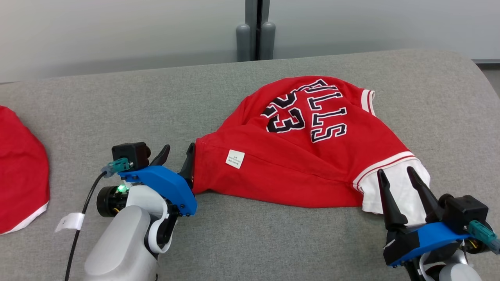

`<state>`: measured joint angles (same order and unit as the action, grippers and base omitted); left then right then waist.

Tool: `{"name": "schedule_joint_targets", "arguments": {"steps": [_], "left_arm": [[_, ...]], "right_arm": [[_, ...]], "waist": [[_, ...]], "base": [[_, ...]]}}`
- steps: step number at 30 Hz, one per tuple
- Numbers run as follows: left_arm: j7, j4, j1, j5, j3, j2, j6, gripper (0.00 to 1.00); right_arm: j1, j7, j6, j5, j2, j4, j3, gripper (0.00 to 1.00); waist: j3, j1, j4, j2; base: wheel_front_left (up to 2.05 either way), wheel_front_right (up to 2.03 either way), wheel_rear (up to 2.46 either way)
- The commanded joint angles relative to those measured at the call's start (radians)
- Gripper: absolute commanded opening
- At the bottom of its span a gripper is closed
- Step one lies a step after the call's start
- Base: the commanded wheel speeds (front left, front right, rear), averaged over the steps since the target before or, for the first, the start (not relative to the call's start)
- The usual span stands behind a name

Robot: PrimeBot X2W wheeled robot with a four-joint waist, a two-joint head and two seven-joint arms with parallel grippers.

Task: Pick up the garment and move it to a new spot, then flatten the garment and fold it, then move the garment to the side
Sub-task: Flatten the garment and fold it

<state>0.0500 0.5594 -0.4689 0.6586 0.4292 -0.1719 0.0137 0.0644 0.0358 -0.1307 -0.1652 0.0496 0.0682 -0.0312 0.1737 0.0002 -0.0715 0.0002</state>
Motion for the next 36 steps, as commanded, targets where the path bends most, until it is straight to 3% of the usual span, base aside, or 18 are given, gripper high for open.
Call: {"name": "schedule_joint_targets", "arguments": {"steps": [1,11,22,23,24,25,26,36], "left_arm": [[0.016,0.023,-0.023,0.008,0.002,0.004,-0.01,1.0],[0.084,0.134,-0.12,0.041,0.006,0.017,-0.049,1.0],[0.114,0.207,-0.189,0.072,-0.003,0.034,-0.059,1.0],[0.117,0.212,-0.192,0.076,-0.002,0.038,-0.063,0.91],[0.116,0.214,-0.196,0.077,0.0,0.041,-0.066,0.76],[0.113,0.215,-0.199,0.077,0.004,0.043,-0.072,0.34],[0.117,0.22,-0.198,0.08,0.009,0.045,-0.077,0.0],[0.058,0.152,-0.136,0.098,0.039,0.06,-0.124,0.0]], "right_arm": [[0.017,0.002,0.0,-0.004,0.002,-0.002,0.007,1.0],[0.034,0.019,0.0,-0.02,0.002,0.019,0.033,1.0],[0.053,0.034,0.0,-0.026,0.002,0.03,0.047,1.0],[0.055,0.035,0.0,-0.025,0.002,0.03,0.046,1.0],[0.056,0.036,0.0,-0.024,0.002,0.031,0.045,1.0],[0.057,0.036,0.0,-0.024,0.002,0.032,0.044,1.0],[0.058,0.035,0.0,-0.024,0.002,0.033,0.044,1.0],[0.045,0.037,0.0,-0.026,0.002,0.041,0.032,1.0]], "waist": [[0.006,-0.0002,-0.006,-0.0002],[0.05,-0.0002,-0.044,-0.0002],[0.084,-0.0002,-0.062,-0.0002],[0.085,-0.0002,-0.062,-0.0002],[0.086,-0.0002,-0.061,-0.0002],[0.086,-0.0002,-0.061,-0.0002],[0.086,-0.0002,-0.059,-0.0002],[0.051,-0.0002,-0.016,-0.0002]], "base": [[0.0,0.0,0.0],[0.0,0.0,0.0],[0.0,0.0,0.0],[0.0,0.0,0.0],[0.0,0.0,0.0],[0.0,0.0,0.0],[0.0,0.0,0.0],[0.0,0.0,0.0]]}}
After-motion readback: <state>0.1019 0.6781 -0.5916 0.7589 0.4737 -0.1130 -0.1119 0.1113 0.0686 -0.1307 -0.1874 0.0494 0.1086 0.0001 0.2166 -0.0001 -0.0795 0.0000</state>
